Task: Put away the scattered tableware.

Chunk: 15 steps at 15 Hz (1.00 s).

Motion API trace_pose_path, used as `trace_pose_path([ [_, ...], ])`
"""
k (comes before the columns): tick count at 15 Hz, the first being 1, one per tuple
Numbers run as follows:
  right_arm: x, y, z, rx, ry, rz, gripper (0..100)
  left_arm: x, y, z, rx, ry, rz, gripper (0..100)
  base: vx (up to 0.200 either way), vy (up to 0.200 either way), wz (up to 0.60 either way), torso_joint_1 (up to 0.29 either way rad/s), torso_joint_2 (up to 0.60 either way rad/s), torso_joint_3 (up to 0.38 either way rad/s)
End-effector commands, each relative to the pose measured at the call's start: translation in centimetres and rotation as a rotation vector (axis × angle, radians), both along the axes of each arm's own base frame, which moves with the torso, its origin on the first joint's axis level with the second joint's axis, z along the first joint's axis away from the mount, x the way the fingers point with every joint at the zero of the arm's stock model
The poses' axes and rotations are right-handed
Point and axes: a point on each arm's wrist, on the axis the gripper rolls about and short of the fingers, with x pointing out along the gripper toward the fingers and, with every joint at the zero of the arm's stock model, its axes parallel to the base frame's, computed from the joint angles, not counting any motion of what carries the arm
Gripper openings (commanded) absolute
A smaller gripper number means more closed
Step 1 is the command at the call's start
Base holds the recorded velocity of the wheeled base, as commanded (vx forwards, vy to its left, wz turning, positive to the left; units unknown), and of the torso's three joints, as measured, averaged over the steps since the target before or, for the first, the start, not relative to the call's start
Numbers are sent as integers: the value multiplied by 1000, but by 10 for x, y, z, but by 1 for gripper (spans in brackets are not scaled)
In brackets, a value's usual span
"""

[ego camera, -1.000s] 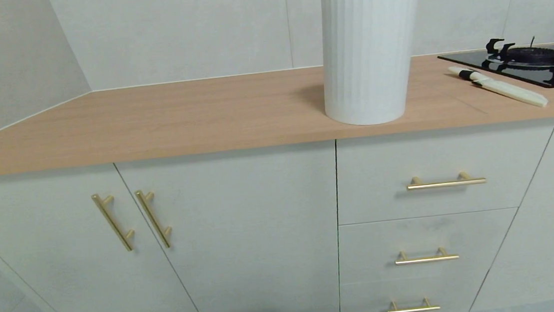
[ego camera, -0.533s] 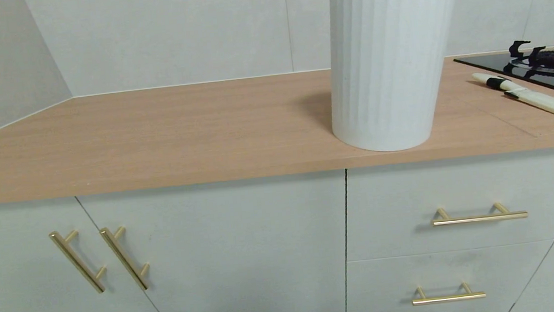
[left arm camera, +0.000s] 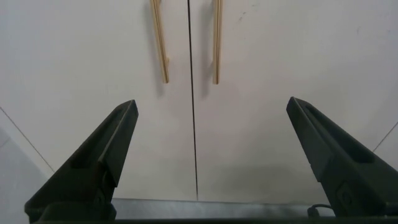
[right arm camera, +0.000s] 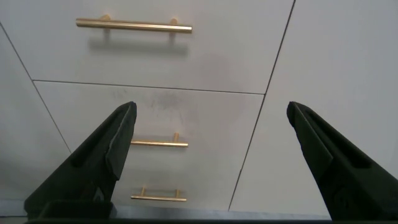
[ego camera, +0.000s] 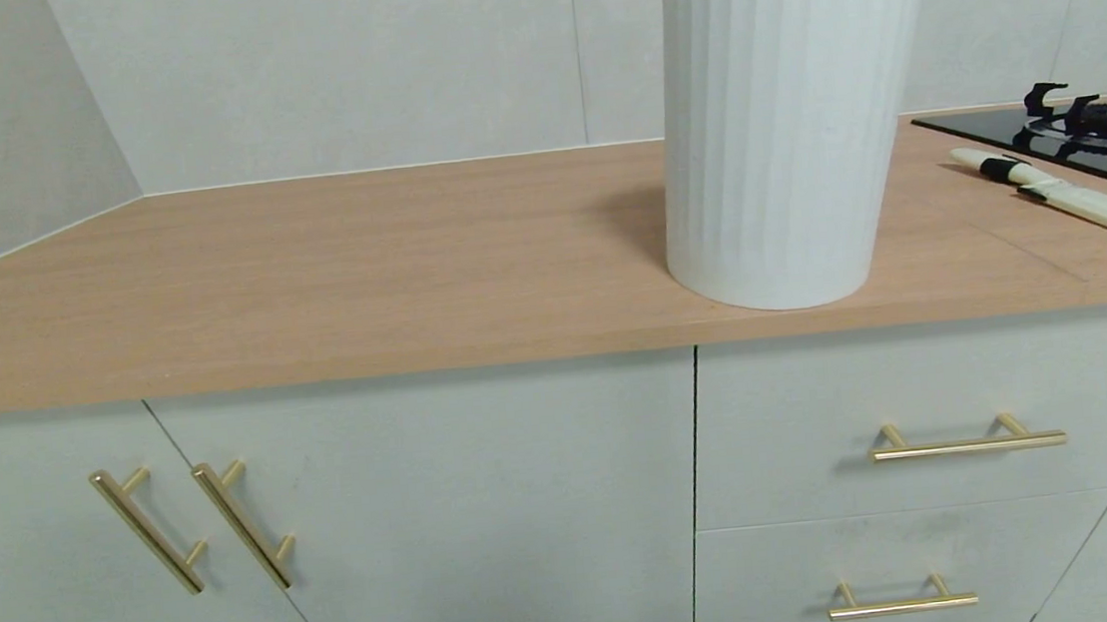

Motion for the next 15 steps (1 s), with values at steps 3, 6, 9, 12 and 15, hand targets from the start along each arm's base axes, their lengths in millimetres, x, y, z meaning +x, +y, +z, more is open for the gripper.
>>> trace_pose_path([
  [3,0,0,0,-2,1,0,100,0,0,0,-2,0,0,100,0,-200,0,9,5,6],
  [6,0,0,0,-2,1,-2,100,0,0,0,-3,0,0,100,0,-133,0,3,2,5],
  [9,0,0,0,-3,1,1,100,0,0,0,-3,0,0,100,0,0,0,0,0,0],
  [12,0,0,0,-3,1,1,100,0,0,0,-3,0,0,100,0,0,0,0,0,0],
  [15,0,0,0,-3,1,0,100,0,0,0,-3,0,0,100,0,0,0,0,0,0],
])
